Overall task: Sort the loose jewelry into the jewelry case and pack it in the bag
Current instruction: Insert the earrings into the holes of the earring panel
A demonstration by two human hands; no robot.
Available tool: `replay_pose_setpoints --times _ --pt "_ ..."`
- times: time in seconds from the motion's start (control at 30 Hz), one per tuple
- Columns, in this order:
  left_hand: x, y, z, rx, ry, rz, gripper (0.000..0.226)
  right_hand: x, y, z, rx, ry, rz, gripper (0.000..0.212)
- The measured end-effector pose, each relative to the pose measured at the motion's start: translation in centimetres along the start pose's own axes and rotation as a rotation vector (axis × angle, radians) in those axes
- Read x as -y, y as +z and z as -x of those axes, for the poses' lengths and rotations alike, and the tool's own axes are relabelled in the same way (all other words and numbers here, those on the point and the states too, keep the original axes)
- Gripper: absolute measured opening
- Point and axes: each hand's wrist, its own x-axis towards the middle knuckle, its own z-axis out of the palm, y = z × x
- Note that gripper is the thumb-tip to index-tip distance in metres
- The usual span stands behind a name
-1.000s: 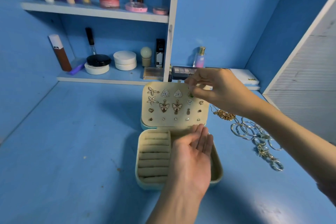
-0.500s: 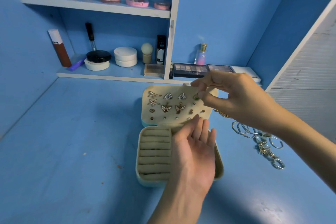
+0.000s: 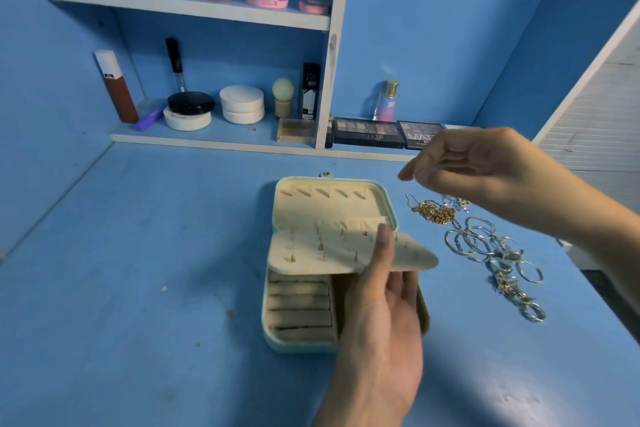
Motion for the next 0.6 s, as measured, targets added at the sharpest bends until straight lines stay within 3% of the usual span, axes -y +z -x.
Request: replay_pose_setpoints --times 0.13,0.33,0.6 --pt "0.0 -0.2 0.4 0.016 -0.025 -0.041 0.060 -3.1 0.1 -2.2 0.120 0.102 0.186 0.010" --pt "-0.2 -0.2 0.8 0.010 -0.064 -0.067 0.056 -5.3 1.5 -4.1 0.416 0.229 0.327 0.006" --pt "-0.2 -0.1 1.0 0.015 -0.052 -0.074 0.050 -5.0 1.7 -4.9 0.542 0.239 0.290 0.009"
